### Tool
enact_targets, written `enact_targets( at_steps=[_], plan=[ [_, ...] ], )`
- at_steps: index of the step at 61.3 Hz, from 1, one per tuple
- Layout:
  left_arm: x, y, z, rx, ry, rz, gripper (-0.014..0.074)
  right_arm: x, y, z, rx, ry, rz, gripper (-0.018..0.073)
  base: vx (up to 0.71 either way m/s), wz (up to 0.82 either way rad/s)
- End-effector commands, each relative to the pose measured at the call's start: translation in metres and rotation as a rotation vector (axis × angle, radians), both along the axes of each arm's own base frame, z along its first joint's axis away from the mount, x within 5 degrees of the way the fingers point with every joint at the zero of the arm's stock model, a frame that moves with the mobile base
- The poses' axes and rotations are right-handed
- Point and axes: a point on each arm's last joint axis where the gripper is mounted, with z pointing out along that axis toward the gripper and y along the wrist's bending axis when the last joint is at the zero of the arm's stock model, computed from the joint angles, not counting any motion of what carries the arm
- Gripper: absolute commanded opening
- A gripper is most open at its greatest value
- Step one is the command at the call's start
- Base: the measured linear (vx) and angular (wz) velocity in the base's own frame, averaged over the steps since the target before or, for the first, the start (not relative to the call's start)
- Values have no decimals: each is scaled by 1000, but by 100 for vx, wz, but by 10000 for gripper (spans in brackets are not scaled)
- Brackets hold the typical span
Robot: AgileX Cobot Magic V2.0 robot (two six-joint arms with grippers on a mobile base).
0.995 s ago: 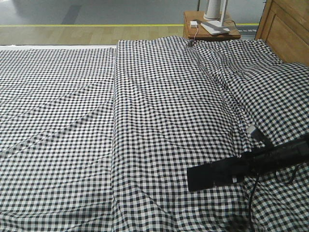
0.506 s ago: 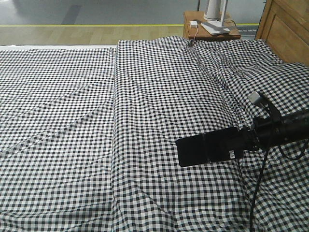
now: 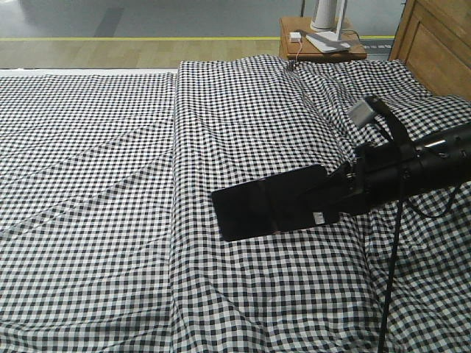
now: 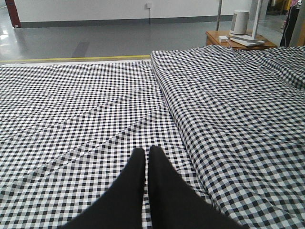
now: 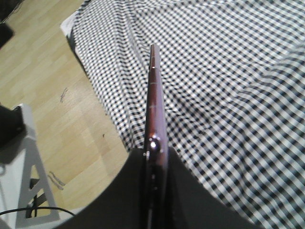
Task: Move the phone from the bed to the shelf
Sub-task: 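Lift the held phone up off the bed with the right gripper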
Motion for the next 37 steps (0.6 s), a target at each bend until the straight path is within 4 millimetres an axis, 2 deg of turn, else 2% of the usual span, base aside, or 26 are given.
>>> enact_targets(
  at_steps=[1, 20, 37],
  plan=[
    [1, 1, 6, -14, -75, 7, 1, -22, 20, 34, 113, -31, 108, -4, 0, 0],
    [1, 1, 6, -14, -75, 7, 1, -60, 60, 64, 191, -92, 249, -4, 0, 0],
    [1, 1, 6, -14, -75, 7, 1, -80, 70, 78, 206, -139, 312, -4, 0, 0]
  ],
)
